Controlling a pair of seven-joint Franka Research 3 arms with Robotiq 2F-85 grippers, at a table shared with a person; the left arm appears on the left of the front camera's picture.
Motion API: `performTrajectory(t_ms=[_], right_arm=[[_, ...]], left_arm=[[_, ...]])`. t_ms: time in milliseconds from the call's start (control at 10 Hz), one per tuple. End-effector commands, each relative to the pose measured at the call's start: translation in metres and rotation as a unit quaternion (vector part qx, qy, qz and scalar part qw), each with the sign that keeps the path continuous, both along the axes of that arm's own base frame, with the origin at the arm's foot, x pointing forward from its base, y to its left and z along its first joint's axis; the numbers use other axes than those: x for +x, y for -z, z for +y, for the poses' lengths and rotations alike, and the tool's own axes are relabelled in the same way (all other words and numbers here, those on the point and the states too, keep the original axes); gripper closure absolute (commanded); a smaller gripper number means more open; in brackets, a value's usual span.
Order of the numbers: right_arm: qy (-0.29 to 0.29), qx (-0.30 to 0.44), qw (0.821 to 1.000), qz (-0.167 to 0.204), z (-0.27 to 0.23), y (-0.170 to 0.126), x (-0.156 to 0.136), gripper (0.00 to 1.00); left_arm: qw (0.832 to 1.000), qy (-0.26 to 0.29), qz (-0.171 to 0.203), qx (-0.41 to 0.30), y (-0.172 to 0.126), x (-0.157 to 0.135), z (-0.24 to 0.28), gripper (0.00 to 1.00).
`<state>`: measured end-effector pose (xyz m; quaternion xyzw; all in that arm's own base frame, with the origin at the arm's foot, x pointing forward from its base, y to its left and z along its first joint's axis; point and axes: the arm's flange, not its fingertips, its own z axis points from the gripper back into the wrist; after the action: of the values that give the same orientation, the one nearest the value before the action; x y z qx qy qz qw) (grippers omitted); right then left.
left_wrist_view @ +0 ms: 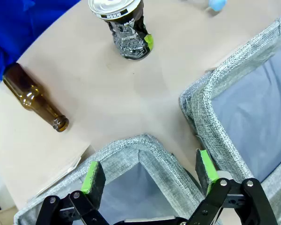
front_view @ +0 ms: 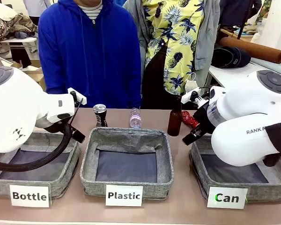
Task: Sort the can waste into the basket.
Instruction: Pick up the can waste from the table and place it in the right Fabric basket.
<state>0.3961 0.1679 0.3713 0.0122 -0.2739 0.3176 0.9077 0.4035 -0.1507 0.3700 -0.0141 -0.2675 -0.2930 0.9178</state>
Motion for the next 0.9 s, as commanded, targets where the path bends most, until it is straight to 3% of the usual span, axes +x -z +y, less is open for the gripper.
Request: performTrajectory(t_ms=[0, 800], right_arm=[[0.000, 0.000, 1.000, 0.000, 0.0000, 0.0000, 0.0000, 0.00], [0.000, 0.000, 1.000, 0.000, 0.0000, 0.0000, 0.0000, 0.00]], left_arm=[[1.000, 0.000, 0.000, 0.000, -0.0001, 0.0000, 0.0000, 0.00], [1.000, 0.000, 0.000, 0.000, -0.0001, 0.0000, 0.0000, 0.00]])
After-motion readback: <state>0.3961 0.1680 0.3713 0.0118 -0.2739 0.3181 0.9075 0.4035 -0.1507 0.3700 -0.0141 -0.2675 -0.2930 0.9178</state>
